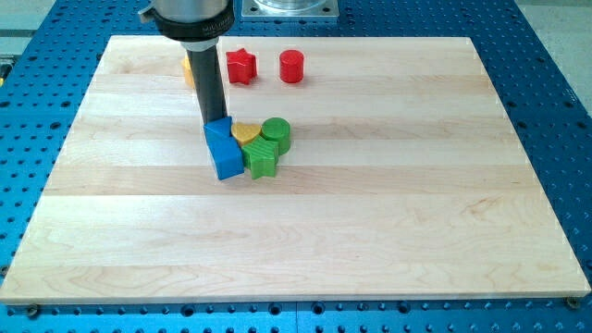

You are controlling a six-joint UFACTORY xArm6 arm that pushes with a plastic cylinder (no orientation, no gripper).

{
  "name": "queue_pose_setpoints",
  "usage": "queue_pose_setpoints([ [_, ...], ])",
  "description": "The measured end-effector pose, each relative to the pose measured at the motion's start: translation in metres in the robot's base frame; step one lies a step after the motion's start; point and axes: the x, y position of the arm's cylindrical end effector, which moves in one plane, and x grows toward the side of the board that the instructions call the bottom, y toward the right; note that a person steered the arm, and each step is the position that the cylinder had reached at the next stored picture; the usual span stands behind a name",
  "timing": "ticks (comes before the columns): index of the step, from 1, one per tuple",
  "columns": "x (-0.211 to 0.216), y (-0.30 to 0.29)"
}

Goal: Move the hexagon closer to the heart

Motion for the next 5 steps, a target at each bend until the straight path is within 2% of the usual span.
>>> queue_pose_setpoints([
  [1, -0.032, -0.005],
  [2, -0.037, -0.083],
  [3, -0.067, -0.115],
  [4, -0.118, -0.065],
  [5, -0.116, -0.013],
])
